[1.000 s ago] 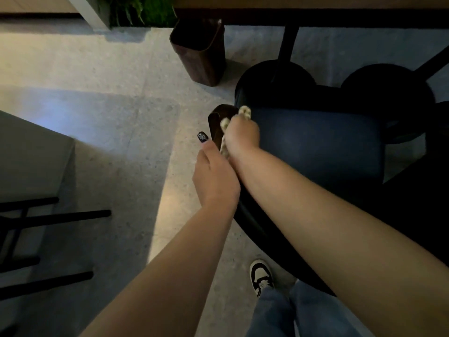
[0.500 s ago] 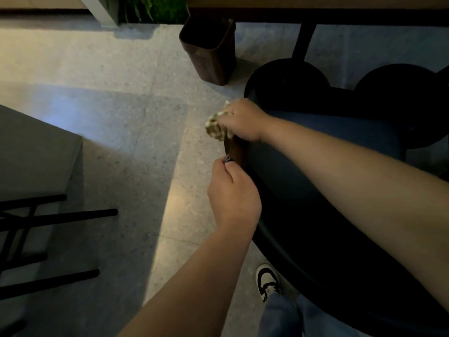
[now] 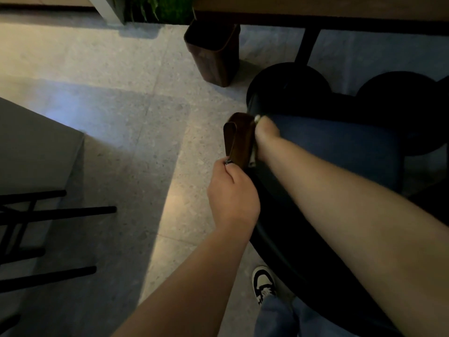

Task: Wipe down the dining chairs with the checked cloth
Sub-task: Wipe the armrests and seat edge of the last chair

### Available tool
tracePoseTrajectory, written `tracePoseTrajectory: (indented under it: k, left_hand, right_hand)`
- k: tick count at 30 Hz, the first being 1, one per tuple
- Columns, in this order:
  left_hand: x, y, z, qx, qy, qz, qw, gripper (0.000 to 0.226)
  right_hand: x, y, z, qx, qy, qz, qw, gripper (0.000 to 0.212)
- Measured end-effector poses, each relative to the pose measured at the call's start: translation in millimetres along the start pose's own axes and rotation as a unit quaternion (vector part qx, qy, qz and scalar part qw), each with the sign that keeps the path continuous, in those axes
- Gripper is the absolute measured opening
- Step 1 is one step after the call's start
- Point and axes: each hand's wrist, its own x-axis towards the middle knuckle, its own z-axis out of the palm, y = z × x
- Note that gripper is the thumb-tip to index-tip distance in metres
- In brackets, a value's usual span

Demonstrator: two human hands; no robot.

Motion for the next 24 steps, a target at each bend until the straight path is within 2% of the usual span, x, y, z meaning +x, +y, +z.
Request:
tracePoseTrajectory:
  k: [2, 3, 5, 8, 10, 12, 15, 19, 21, 23, 24]
  left_hand:
    - [1, -1, 1, 0.001, 0.009, 0.01, 1.0, 0.03]
    - [1, -2, 2, 0.0, 0.013, 0.011, 1.0, 0.03]
    - [1, -4, 3, -0.01, 0.012, 0.017, 1.0, 0.03]
    - [2, -5, 3, -0.017, 0.016, 0.018, 1.0, 0.029]
    - [2, -7, 3, -0.018, 0.016, 0.018, 1.0, 0.027]
    - [1, -6, 3, -0.022, 0.02, 0.016, 0.999, 0.027]
    - [7, -7, 6, -0.05, 0.017, 0.019, 0.998, 0.03]
    - [10, -24, 2, -0.079, -0.036, 0.043, 0.995, 0.029]
    - [5, -30, -5, -0.143, -0.08, 0.008, 0.986, 0.031]
    - [-1, -36, -13, -0.204, -0.114, -0.018, 0.972, 0.028]
    - [-1, -36, -16, -0.196, -0.124, 0.019, 0.973, 0.025]
  right_hand:
    - [-5, 23, -6, 0.054, -0.033, 0.034, 0.997, 0.043]
    - [-9, 33, -10, 0.042, -0.043, 0.039, 0.997, 0.044]
    - [-23, 37, -15, 0.047, -0.031, 0.028, 0.998, 0.043]
    - [-50, 36, -24, -0.043, 0.007, -0.06, 0.997, 0.041]
    - [-75, 41, -35, -0.113, 0.012, -0.147, 0.983, 0.037]
    - [-100, 41, -44, -0.182, 0.005, -0.234, 0.955, 0.03]
    - [-136, 37, -53, -0.304, -0.013, -0.327, 0.895, 0.017]
    - [-182, 56, -77, -0.351, -0.043, -0.446, 0.822, 0.011]
    - [-201, 69, -94, -0.369, -0.066, -0.493, 0.785, 0.011]
    - [-208, 79, -108, -0.365, -0.076, -0.518, 0.77, 0.011]
    - [-209, 82, -113, -0.351, -0.077, -0.515, 0.778, 0.014]
